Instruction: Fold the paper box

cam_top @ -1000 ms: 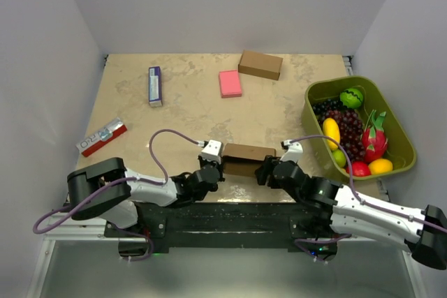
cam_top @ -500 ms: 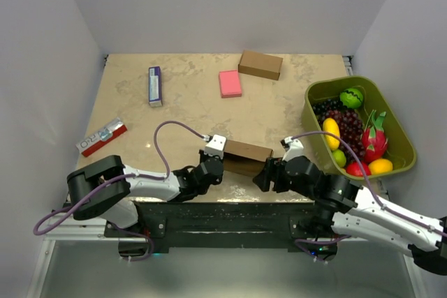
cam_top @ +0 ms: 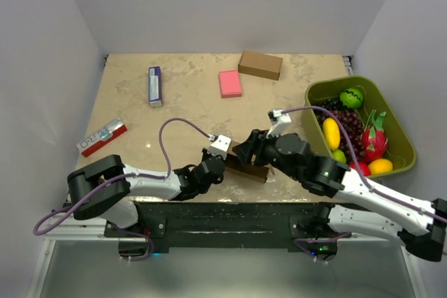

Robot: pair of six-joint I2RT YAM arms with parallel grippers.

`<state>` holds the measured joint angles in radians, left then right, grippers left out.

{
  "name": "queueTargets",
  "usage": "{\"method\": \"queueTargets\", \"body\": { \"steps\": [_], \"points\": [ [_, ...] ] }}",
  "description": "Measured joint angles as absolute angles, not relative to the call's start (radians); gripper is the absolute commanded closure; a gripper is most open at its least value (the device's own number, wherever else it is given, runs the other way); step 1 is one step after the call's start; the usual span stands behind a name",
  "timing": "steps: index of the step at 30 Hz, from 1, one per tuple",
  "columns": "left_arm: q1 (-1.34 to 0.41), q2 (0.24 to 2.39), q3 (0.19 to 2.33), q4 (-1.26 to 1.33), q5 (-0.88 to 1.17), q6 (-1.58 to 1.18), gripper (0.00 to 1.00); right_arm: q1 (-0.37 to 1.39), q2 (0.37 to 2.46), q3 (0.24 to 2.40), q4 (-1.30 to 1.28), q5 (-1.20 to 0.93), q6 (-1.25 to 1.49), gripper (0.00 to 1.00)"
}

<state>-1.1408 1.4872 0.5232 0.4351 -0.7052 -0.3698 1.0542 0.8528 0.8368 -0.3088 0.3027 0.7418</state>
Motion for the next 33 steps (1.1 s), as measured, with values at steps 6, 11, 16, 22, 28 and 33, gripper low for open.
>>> {"method": "queueTargets", "body": {
  "steps": [6, 11, 16, 22, 28, 33],
  "points": [
    [-1.140, 1.484, 0.542, 0.371, -0.661, -0.356, 0.63, 1.054, 0.992, 0.651, -0.175, 0.341, 0.791, 0.49],
    [-1.139, 1.428, 0.542, 0.287, -0.608, -0.349, 0.31, 1.054, 0.994, 0.493, -0.079, 0.359, 0.871, 0.49],
    [-1.139, 1.313, 0.540, 0.187, -0.532, -0.355, 0.23, 1.053, 1.006, 0.442, -0.037, 0.384, 0.905, 0.49],
    [-1.139, 1.104, 0.492, 0.081, -0.426, -0.376, 0.17, 1.054, 1.016, 0.443, -0.007, 0.386, 0.904, 0.48],
    [-1.134, 0.913, 0.481, -0.004, -0.318, -0.393, 0.16, 1.054, 1.014, 0.443, -0.005, 0.393, 0.900, 0.48],
    [-1.097, 0.862, 0.542, -0.072, -0.256, -0.388, 0.22, 1.054, 1.008, 0.443, -0.006, 0.394, 0.901, 0.48]
  ]
}}
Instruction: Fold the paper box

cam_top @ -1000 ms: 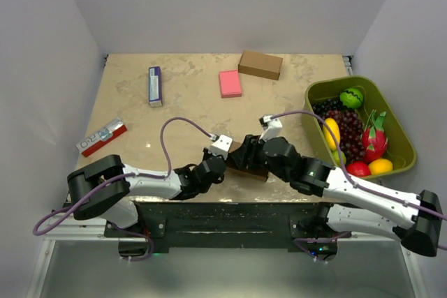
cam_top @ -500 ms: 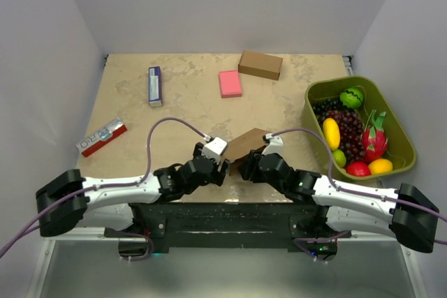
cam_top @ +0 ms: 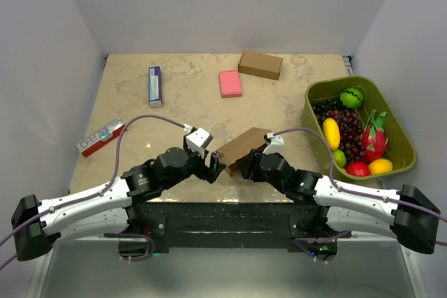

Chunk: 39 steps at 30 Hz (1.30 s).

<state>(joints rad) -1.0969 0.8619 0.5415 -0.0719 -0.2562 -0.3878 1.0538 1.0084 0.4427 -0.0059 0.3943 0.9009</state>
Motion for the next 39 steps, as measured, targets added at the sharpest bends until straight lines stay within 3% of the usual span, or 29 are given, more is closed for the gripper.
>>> {"method": "queueTargets", "body": {
  "steps": [7, 12, 15, 26, 34, 37, 39],
  "points": [
    [-0.921, 1.011, 0.725, 0.040, -0.192, -0.345, 0.35, 1.054, 0.932, 0.415, -0.022, 0.395, 0.902, 0.48],
    [-0.863, 1.285, 0.781, 0.208, -0.119, -0.323, 0.45, 1.054, 0.847, 0.399, -0.075, 0.371, 0.894, 0.46],
    [-0.862, 1.424, 0.738, 0.307, -0.084, -0.324, 0.46, 1.054, 0.809, 0.400, -0.125, 0.325, 0.872, 0.46],
    [-0.912, 1.581, 0.611, 0.515, -0.070, -0.355, 0.41, 1.054, 0.715, 0.617, -0.371, 0.253, 0.799, 0.39],
    [-0.913, 1.511, 0.611, 0.458, -0.115, -0.331, 0.29, 1.039, 0.945, 0.785, -0.353, 0.390, 0.699, 0.37],
    [-0.912, 1.440, 0.611, 0.419, -0.136, -0.318, 0.27, 0.969, 1.018, 0.768, -0.317, 0.369, 0.664, 0.38],
    [-0.910, 1.395, 0.607, 0.402, -0.145, -0.317, 0.26, 0.870, 1.036, 0.734, -0.260, 0.315, 0.645, 0.32]
  ]
}}
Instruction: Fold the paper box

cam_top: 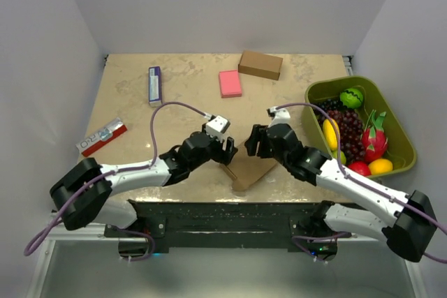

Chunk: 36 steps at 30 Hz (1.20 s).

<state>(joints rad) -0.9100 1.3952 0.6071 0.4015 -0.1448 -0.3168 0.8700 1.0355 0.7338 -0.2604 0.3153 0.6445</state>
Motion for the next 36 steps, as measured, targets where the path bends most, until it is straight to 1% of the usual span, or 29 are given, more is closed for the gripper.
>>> {"method": "queueTargets", "body": {
  "steps": [1, 2, 4, 6, 13, 17, 20, 23, 27, 31, 36],
  "points": [
    [-0.910, 1.369, 0.601, 0.392, -0.150, -0.317, 0.26, 0.820, 1.043, 0.716, -0.237, 0.299, 0.633, 0.28],
    [-0.910, 1.341, 0.592, 0.379, -0.158, -0.318, 0.26, 0.775, 1.051, 0.704, -0.220, 0.289, 0.619, 0.15],
    [-0.910, 1.298, 0.572, 0.356, -0.168, -0.321, 0.26, 0.720, 1.077, 0.699, -0.196, 0.272, 0.588, 0.10],
    [-0.910, 1.253, 0.542, 0.328, -0.177, -0.340, 0.26, 0.683, 1.130, 0.701, -0.152, 0.248, 0.545, 0.06],
    [-0.910, 1.124, 0.333, 0.356, -0.123, -0.546, 0.27, 0.569, 1.394, 0.707, -0.057, 0.163, 0.425, 0.06],
    [-0.910, 1.106, 0.209, 0.455, -0.083, -0.674, 0.26, 0.517, 1.456, 0.735, 0.006, 0.101, 0.388, 0.09],
    [-0.907, 1.137, 0.189, 0.524, -0.061, -0.723, 0.26, 0.496, 1.483, 0.743, 0.028, 0.050, 0.377, 0.12],
    [-0.882, 1.212, 0.191, 0.646, -0.027, -0.752, 0.27, 0.493, 1.483, 0.742, 0.028, 0.002, 0.379, 0.17],
    [-0.808, 1.359, 0.191, 0.831, 0.043, -0.791, 0.28, 0.493, 1.443, 0.688, 0.036, -0.058, 0.419, 0.20],
    [-0.752, 1.518, 0.252, 0.948, 0.130, -0.802, 0.29, 0.493, 1.340, 0.583, 0.039, -0.116, 0.484, 0.20],
    [-0.697, 1.626, 0.342, 1.073, 0.220, -0.813, 0.30, 0.495, 1.189, 0.477, -0.002, -0.133, 0.551, 0.19]
  ]
}}
